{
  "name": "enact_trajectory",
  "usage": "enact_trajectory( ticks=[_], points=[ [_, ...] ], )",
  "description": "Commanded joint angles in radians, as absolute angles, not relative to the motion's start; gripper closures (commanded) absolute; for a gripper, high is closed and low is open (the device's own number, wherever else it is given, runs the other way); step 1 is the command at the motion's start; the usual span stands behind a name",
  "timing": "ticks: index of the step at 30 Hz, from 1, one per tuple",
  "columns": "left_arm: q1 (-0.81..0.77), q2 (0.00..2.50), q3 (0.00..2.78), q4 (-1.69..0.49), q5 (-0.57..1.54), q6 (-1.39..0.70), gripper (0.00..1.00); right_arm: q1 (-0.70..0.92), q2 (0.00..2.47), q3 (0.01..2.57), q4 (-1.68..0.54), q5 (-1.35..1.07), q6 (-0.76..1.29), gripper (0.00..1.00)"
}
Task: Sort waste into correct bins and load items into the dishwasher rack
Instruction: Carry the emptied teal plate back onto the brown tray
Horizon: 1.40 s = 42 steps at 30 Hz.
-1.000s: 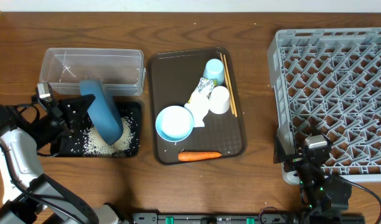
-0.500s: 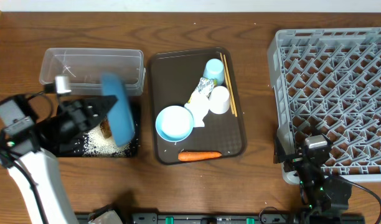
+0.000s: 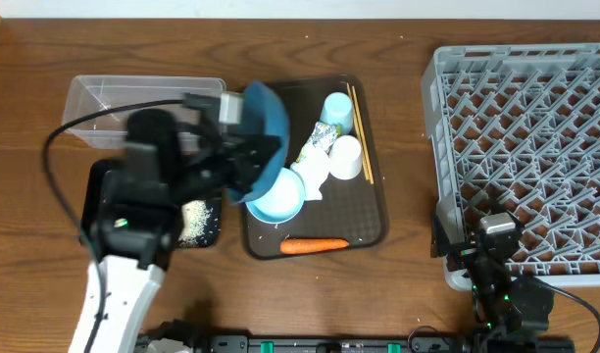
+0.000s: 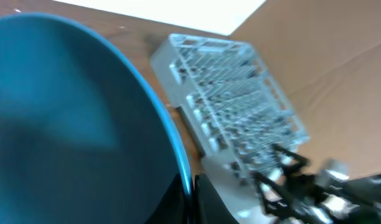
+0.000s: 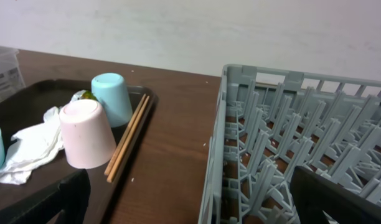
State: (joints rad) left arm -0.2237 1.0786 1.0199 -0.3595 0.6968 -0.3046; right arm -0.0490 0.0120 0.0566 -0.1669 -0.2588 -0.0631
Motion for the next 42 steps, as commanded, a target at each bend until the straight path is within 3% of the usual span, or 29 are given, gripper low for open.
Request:
enact_trajectory(
  ticks=[1, 3, 6, 23, 42],
  points=[
    [-0.338, 1.136, 1.034, -0.324, 0.338, -0.191, 0.94, -0.053, 0.009, 0.053, -0.168, -0.263, -0.076, 0.01],
    [-0.396, 1.179, 1.034, -0.294, 0.163, -0.163, 0.94, -0.053, 0.009, 0.053, -0.168, -0.263, -0.076, 0.01],
    [-0.436, 1.238, 1.034, -0.227, 0.080, -0.107, 0.94, -0.053, 0.009, 0.053, -0.168, -0.263, -0.076, 0.01],
    [-0.456, 1.571, 1.034, 0.171, 0.120, -0.060, 0.94, -0.053, 0.009, 0.053, -0.168, -0.263, -0.076, 0.01],
    [-0.454, 1.740, 1.034, 0.218, 0.092, -0.059, 0.94, -0.053, 0.009, 0.053, -0.168, -0.263, -0.076, 0.01]
  ],
)
